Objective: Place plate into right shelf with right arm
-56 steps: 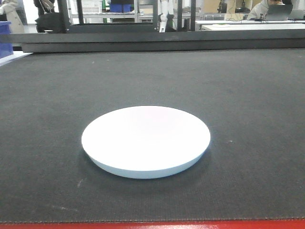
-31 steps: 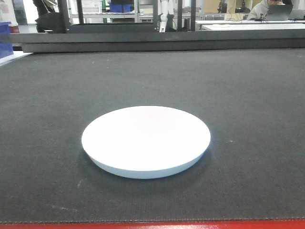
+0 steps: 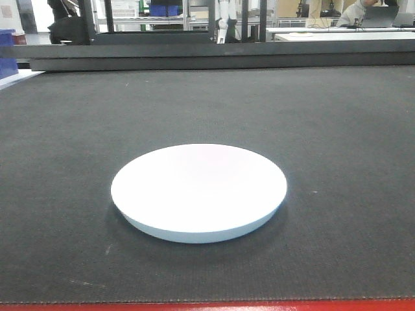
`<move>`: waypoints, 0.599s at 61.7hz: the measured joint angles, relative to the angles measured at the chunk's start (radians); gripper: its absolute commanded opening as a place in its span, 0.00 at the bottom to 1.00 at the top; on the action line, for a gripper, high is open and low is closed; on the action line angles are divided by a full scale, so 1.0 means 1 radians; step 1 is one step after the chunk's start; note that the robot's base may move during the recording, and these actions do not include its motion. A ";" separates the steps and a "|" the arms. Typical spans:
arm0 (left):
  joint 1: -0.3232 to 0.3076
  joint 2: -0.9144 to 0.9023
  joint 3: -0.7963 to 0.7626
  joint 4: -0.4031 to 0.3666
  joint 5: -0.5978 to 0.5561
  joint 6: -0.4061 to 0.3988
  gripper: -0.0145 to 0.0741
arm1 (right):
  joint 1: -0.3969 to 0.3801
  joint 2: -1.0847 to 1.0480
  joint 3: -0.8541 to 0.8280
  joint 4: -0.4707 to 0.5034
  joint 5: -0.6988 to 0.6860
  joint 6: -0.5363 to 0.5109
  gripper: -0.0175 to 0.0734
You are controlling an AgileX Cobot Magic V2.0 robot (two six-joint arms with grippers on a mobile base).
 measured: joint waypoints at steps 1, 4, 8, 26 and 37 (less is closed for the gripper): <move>0.000 0.000 0.000 0.000 0.000 0.000 0.02 | 0.000 0.000 -0.013 -0.007 0.013 0.000 0.25; 0.000 0.000 0.000 0.000 0.000 0.000 0.02 | 0.000 0.000 -0.069 -0.035 0.053 0.000 0.25; 0.000 0.000 0.000 0.000 0.000 0.000 0.02 | 0.000 0.011 -0.150 -0.073 0.131 0.000 0.25; 0.000 0.000 0.000 0.000 0.000 0.000 0.02 | 0.000 0.192 -0.427 -0.083 0.283 0.011 0.25; 0.000 0.000 0.000 0.000 0.000 0.000 0.02 | 0.000 0.348 -0.505 -0.083 0.311 0.011 0.25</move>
